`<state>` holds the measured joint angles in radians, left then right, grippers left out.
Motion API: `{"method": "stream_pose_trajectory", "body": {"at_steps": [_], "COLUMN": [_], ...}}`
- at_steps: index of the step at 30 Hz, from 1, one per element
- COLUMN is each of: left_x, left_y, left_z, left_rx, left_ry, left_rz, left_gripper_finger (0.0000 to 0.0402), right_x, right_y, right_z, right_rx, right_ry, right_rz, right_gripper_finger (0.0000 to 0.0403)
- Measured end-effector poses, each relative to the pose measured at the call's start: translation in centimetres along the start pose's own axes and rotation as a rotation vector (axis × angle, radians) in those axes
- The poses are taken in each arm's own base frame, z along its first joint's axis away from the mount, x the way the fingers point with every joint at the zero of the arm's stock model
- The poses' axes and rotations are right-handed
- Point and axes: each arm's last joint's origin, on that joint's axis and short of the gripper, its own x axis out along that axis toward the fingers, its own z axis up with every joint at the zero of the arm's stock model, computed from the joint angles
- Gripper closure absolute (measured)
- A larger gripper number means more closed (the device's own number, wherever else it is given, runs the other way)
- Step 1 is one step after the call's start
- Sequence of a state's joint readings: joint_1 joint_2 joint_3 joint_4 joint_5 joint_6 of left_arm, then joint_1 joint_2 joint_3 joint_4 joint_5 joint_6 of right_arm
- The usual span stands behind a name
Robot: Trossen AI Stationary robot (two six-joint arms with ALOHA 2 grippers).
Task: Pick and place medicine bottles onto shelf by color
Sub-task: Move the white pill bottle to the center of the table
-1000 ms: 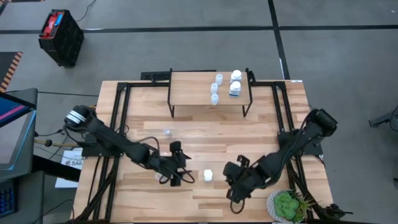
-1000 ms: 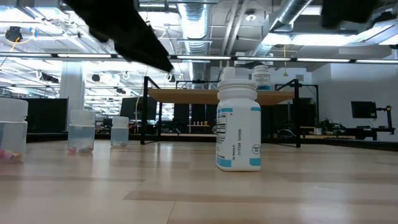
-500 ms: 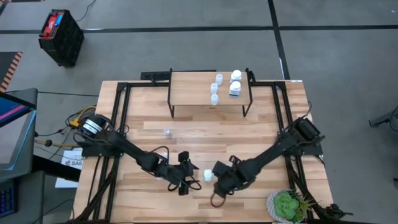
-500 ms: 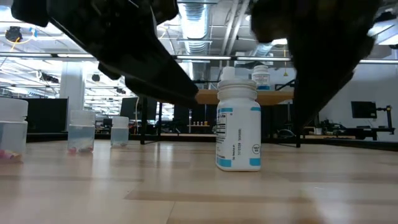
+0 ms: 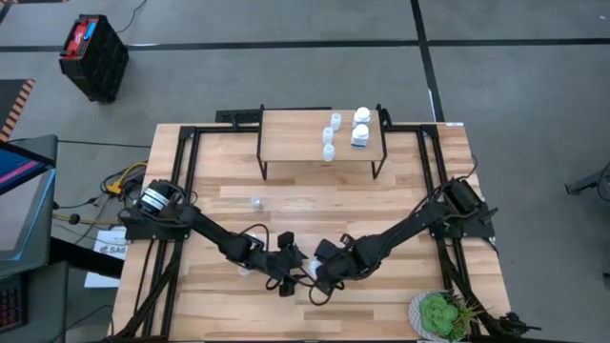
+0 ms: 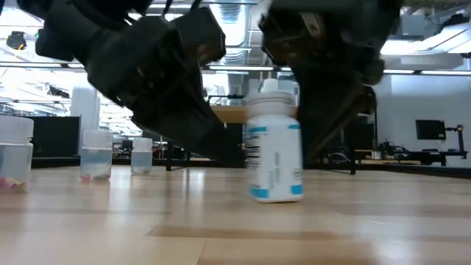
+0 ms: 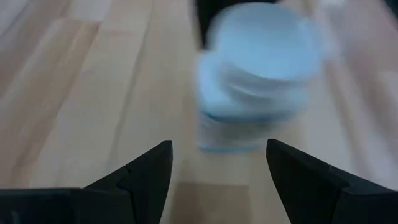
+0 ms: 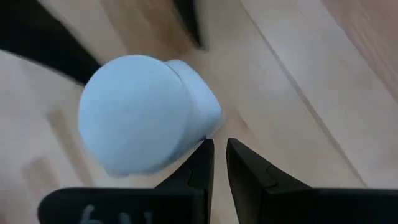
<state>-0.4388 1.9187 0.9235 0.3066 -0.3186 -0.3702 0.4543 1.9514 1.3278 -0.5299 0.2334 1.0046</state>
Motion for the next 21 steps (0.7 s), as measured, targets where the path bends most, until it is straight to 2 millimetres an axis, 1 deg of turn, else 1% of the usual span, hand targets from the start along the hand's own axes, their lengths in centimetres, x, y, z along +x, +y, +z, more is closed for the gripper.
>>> {"method": "stream_pose_trajectory", "body": {"at_steps": [5, 9, 15, 21], "left_x": [0.2, 0.5, 1.1, 1.5], "left_y": [0.7, 1.6, 3.6, 5.9], "left_z": [0.3, 0.7, 1.3, 1.9], "left_rx": [0.031, 0.062, 0.085, 0.075], "left_ry": [0.005, -0.009, 0.0, 0.015], "left_rz": [-0.012, 0.004, 0.026, 0.034], "left_gripper_finger": [0.0156, 0.0156, 0.0156, 0.0156], "right_x": [0.2, 0.5, 0.8, 1.1], "right_y": [0.0, -0.7, -1.9, -3.6], "right_z": [1.2, 2.2, 3.5, 4.6], "right_rx": [0.02, 0.044, 0.026, 0.009], "right_ry": [-0.046, -0.059, -0.066, -0.039], "right_rz": [0.048, 0.024, -0.01, -0.077], "right_gripper_finger": [0.0333, 0.0333, 0.0333, 0.0333]}}
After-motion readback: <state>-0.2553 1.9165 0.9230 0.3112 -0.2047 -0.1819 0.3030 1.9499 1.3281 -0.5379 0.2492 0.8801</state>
